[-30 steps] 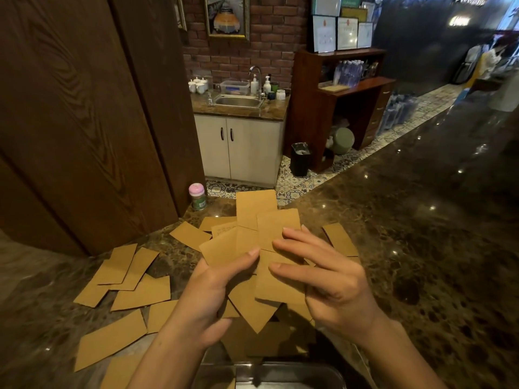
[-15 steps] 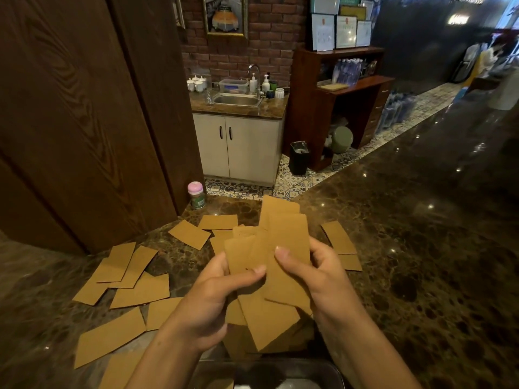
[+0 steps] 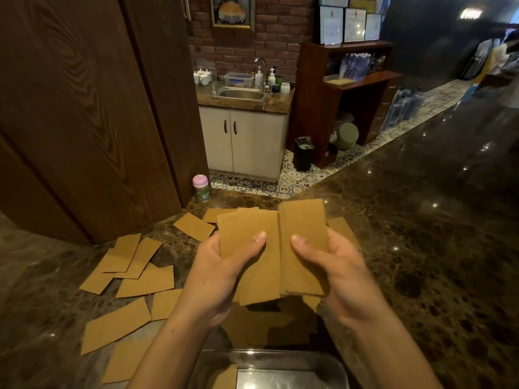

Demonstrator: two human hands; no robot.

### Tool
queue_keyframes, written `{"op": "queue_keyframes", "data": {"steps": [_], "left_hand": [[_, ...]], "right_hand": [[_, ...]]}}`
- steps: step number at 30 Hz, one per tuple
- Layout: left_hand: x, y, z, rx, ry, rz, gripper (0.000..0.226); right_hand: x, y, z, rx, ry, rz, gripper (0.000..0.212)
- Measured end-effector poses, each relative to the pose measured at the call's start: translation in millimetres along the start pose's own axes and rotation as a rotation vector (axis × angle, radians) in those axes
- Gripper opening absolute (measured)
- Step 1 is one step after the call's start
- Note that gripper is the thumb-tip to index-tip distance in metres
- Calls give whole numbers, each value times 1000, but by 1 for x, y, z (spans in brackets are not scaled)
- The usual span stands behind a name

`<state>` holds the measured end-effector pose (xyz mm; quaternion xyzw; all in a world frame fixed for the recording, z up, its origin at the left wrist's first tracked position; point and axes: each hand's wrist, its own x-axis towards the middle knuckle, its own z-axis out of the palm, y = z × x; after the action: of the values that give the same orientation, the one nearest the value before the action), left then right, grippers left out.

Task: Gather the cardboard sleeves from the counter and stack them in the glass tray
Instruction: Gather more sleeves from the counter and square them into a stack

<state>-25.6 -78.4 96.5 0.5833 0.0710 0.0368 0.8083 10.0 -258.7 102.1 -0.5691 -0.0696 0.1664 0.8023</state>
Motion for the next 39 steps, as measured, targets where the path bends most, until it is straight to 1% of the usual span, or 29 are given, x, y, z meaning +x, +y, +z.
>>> {"op": "queue_keyframes", "data": {"steps": [3, 5, 8, 10, 12, 14, 18, 24, 26, 27, 29, 31, 33, 35, 36, 37, 39], "left_hand": [[2, -2, 7, -7, 45, 8, 34], [3, -3, 9, 2, 61, -3, 29], [3, -2, 6, -25, 61, -46, 30], [4, -1, 1, -22, 75, -50, 25], [5, -1, -1, -27, 96, -57, 23], [6, -1, -4, -83, 129, -82, 24], [8, -1, -7, -204, 171, -150, 33], [4, 1, -3, -212, 114, -123, 35], [3, 0, -2, -191, 109, -117, 38], [3, 0, -2, -184, 112, -112, 38], [3, -1, -3, -185, 125, -117, 38], [2, -1, -5, -219, 120, -138, 39], [1, 1, -6, -244, 69, -158, 41], [-1, 4, -6, -280, 1, -184, 41], [-1, 5, -5, -303, -38, -194, 39], [-2, 5, -5, -314, -78, -198, 37], [-5, 6, -4, -282, -124, -188, 33]], "right_hand": [[-3, 10, 8, -29, -4, 54, 33], [-4, 13, 13, -23, 18, 54, 30], [-4, 13, 12, -6, 64, 34, 28], [-3, 11, 9, 4, 106, 13, 29], [-3, 9, 7, 5, 130, -10, 35], [-3, 6, 4, -2, 139, -44, 38], [-9, -2, -1, -18, 131, -144, 28], [-11, -5, -7, -23, 127, -164, 34], [-12, -2, -9, -63, 128, -211, 29], [-12, -1, -10, -122, 137, -268, 24], [-13, -1, -14, -306, 128, -466, 22], [-10, -1, -22, -526, 19, -733, 27], [-5, -2, -31, -744, -102, -924, 35], [0, -4, -40, -1012, -193, -1016, 49], [2, -4, -43, -1140, -229, -1033, 56], [3, -5, -46, -1238, -260, -1045, 58], [5, -5, -49, -1357, -304, -1096, 52]]}}
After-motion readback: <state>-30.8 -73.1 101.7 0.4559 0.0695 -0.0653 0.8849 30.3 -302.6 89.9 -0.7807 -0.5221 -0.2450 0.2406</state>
